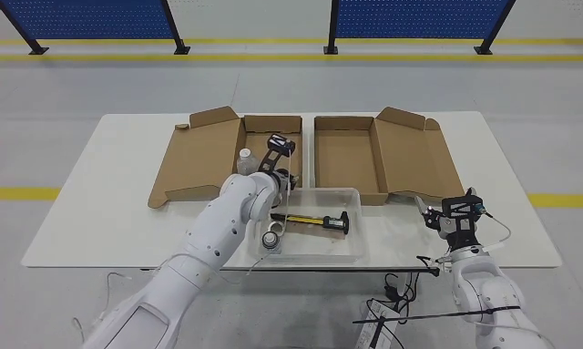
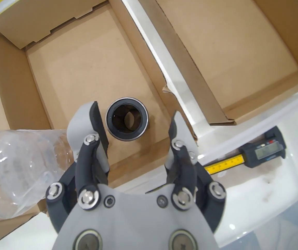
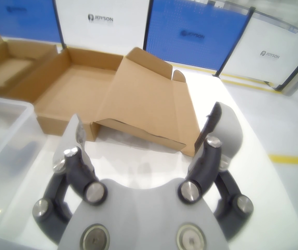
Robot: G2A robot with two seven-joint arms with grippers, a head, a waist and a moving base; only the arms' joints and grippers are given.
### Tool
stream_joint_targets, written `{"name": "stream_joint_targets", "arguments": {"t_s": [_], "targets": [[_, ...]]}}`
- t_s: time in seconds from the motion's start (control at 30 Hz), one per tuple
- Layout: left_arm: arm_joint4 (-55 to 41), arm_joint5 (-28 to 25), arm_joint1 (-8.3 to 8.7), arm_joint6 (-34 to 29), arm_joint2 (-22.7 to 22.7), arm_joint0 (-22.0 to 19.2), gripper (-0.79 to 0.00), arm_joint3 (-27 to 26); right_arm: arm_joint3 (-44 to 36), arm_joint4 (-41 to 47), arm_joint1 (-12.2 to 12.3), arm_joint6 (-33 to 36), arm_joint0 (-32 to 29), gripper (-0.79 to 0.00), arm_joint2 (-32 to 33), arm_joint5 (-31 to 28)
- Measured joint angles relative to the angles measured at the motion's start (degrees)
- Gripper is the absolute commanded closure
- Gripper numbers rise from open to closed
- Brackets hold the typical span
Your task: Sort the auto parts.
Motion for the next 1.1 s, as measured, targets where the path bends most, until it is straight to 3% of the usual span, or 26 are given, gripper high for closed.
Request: {"name": "stream_joint_targets", "arguments": {"t_s": [0.23, 0.43, 0.63, 0.9, 1.1], "targets": [[1.67, -1.60, 0.47, 0.24, -1.32, 2.21, -0.785, -5.81, 0.00, 0.00, 0.00, 0.00, 0.00, -0.785, 0.00, 0.00], [4.91, -5.21, 1.38, 1.16, -2.61, 5.68, -0.785, -13.90, 0.00, 0.00, 0.00, 0.00, 0.00, -0.785, 0.00, 0.00], [5.68, -8.66, 2.60, 0.73, -5.61, 11.28, -0.785, -24.02, 0.00, 0.00, 0.00, 0.00, 0.00, -0.785, 0.00, 0.00], [4.49, -15.77, 4.60, -6.67, -9.88, 20.79, -0.785, -37.30, 0.00, 0.00, 0.00, 0.00, 0.00, -0.785, 0.00, 0.00], [-0.13, -15.60, 5.24, -11.18, -11.50, 26.34, -0.785, -43.60, 0.00, 0.00, 0.00, 0.00, 0.00, -0.785, 0.00, 0.00]]}}
